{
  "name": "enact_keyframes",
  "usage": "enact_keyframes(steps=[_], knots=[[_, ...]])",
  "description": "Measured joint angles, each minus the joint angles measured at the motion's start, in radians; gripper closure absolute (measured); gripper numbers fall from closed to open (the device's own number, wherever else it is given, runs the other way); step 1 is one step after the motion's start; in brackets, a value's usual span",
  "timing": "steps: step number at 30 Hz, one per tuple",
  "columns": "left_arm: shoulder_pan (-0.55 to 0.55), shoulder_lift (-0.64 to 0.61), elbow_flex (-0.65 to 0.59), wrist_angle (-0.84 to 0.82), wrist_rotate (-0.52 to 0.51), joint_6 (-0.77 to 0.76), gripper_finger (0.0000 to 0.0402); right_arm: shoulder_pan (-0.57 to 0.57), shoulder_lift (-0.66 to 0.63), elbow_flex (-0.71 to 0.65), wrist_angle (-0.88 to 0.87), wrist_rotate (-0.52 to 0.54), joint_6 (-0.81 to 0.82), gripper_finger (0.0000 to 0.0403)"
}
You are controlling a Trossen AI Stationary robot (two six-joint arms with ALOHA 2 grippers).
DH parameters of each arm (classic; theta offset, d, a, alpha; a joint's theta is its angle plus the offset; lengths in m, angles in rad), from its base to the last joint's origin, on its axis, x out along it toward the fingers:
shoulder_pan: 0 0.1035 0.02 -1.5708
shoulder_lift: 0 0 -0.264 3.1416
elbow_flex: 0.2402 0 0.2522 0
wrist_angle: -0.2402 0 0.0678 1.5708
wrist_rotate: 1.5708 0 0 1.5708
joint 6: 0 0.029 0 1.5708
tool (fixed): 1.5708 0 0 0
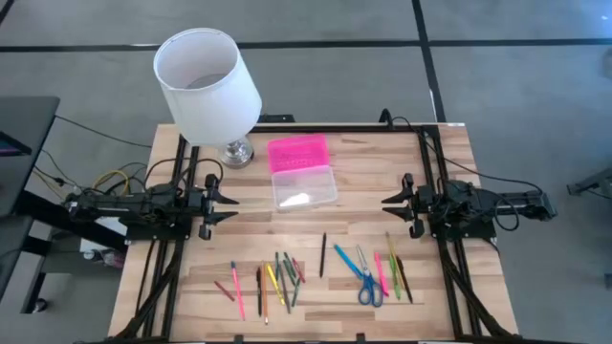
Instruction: Pick & place school supplies into a supply box
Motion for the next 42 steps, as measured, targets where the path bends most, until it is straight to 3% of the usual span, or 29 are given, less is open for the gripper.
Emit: enact_keyframes(steps=[42], knots=[[0.0,0.0,0.0,-0.001,0.005,-0.015,0.0273,0.0,0.0,0.0,0.0,0.0,0.0,0.031]])
